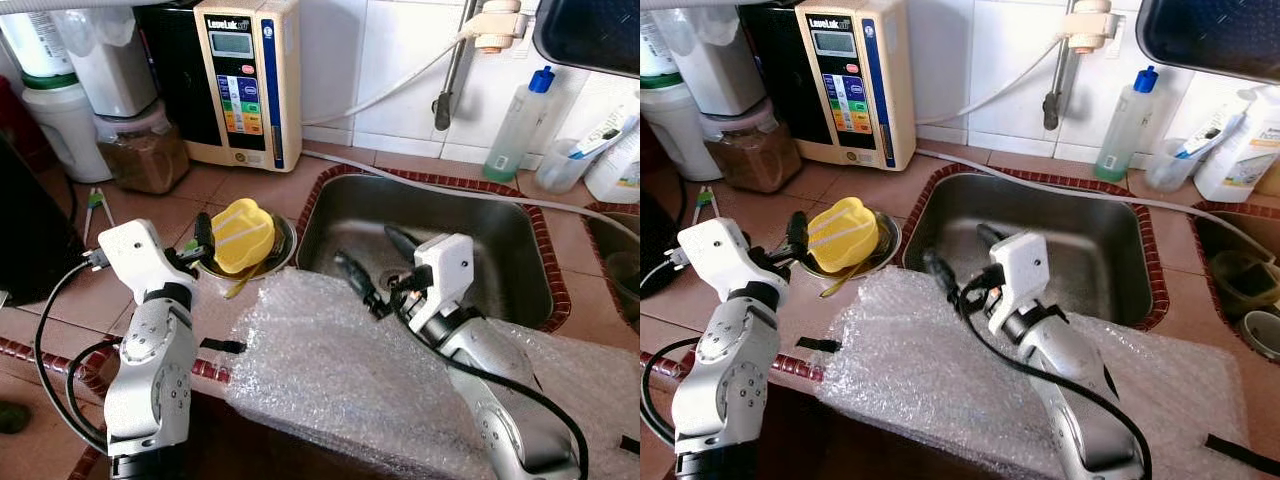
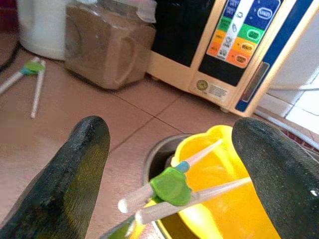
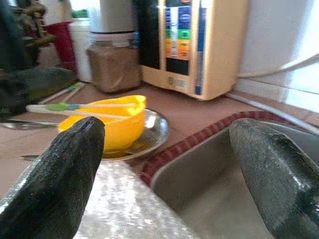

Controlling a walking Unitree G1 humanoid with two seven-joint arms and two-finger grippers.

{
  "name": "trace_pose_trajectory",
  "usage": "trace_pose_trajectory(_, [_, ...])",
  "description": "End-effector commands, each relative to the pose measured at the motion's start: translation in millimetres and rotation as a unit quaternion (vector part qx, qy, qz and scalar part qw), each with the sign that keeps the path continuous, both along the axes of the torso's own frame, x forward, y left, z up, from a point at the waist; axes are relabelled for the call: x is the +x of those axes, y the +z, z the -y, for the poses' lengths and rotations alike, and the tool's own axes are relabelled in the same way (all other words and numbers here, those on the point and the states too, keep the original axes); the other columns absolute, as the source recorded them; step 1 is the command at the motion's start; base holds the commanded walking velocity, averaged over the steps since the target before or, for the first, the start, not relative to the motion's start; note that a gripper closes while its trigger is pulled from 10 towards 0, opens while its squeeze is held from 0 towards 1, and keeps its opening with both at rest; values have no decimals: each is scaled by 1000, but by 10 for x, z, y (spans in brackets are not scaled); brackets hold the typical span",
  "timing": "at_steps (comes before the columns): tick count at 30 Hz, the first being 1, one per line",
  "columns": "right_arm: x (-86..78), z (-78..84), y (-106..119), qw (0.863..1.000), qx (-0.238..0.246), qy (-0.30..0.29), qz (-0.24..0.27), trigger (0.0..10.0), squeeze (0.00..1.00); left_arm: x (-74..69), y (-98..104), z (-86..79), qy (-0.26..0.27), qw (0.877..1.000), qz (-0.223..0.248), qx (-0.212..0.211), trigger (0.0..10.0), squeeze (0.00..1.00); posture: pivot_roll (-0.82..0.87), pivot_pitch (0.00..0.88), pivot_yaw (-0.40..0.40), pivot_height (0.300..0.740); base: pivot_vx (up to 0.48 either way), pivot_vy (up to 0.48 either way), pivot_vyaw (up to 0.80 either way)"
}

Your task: Kitchen organization

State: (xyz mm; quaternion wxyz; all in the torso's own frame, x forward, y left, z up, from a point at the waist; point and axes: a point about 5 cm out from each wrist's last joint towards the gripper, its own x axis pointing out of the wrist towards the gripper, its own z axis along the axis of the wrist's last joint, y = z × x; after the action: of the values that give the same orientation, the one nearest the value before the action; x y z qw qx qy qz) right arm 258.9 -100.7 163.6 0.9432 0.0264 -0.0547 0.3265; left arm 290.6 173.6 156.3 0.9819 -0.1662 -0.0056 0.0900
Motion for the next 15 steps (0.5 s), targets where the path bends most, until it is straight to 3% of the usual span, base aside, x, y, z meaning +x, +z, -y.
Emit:
trace_pose_trajectory(1, [-40, -26, 34, 1000, -4, 26, 2, 10000, 0, 9, -37, 9, 1, 999, -21, -31, 10000, 0, -42, 29, 41, 740, 0, 0, 0])
trace_pose_trajectory(14, [-89, -58, -72, 998, -33, 52, -22, 10000, 0, 38, -92, -30, 3, 996, -58, -70, 10000, 0, -33, 28, 38, 740, 0, 0, 0])
trace_pose_trajectory(15, [-89, -58, -73, 998, -34, 52, -21, 10000, 0, 40, -94, -27, 1, 996, -61, -72, 3098, 0, -33, 28, 38, 740, 0, 0, 0])
